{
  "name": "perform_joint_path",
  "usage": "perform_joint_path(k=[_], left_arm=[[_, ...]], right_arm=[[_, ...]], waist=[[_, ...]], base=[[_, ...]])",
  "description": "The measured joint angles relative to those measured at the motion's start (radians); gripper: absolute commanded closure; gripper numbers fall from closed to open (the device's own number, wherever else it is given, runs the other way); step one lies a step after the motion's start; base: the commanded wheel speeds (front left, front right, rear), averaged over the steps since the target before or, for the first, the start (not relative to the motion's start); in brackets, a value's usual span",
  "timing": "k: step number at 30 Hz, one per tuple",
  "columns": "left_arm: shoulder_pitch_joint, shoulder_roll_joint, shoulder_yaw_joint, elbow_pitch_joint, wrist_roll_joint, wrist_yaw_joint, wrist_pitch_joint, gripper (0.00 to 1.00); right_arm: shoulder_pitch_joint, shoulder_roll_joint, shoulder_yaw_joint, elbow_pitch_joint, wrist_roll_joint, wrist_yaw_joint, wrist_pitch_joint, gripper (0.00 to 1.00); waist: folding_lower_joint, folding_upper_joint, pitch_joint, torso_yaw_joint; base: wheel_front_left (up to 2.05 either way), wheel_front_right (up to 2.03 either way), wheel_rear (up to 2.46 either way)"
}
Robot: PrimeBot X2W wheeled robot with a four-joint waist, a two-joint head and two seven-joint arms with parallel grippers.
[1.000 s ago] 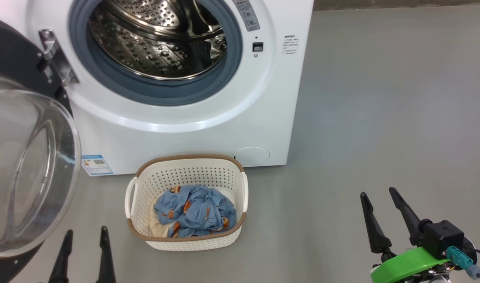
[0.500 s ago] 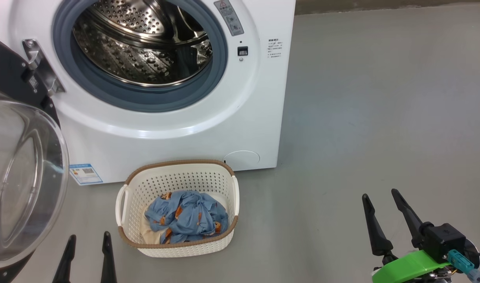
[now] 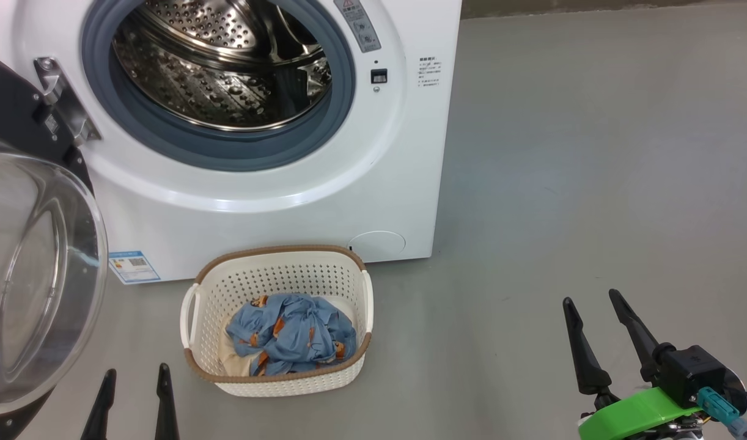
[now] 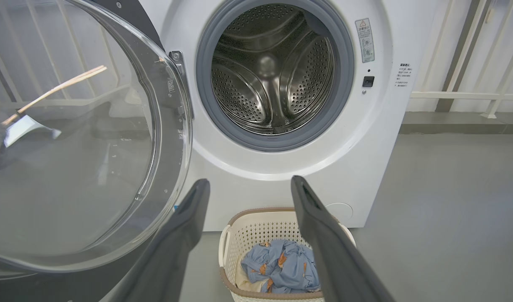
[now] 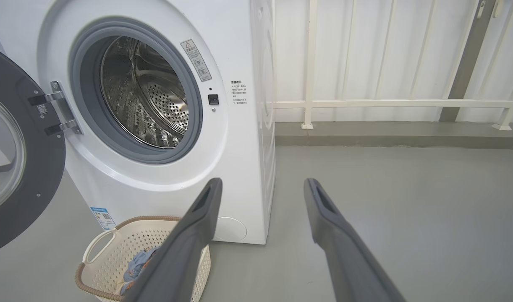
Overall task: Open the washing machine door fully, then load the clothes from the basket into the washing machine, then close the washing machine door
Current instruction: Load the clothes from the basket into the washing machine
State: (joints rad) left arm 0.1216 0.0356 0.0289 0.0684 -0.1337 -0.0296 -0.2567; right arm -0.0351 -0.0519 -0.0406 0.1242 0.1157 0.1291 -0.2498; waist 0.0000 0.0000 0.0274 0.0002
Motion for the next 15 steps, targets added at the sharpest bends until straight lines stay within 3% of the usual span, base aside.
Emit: perform_joint_path(k=[9,15], left_arm=[[-0.001,0.0,0.005,0.0,0.0,0.007,0.0,0.0],[-0.001,0.002,0.007,0.0,0.0,0.007,0.0,0.0]], right_arm=[[0.0,0.001,-0.001,0.0,0.0,0.0,0.0,0.0],[0.0,0.004,-0.001,0.0,0.0,0.0,0.0,0.0]], waist=[[0.0,0.0,0.0,0.007],[0.0,0.0,0.006,0.01]], base=[[0.07,-0.02,-0.05],[1.04,-0.42,-0.62]])
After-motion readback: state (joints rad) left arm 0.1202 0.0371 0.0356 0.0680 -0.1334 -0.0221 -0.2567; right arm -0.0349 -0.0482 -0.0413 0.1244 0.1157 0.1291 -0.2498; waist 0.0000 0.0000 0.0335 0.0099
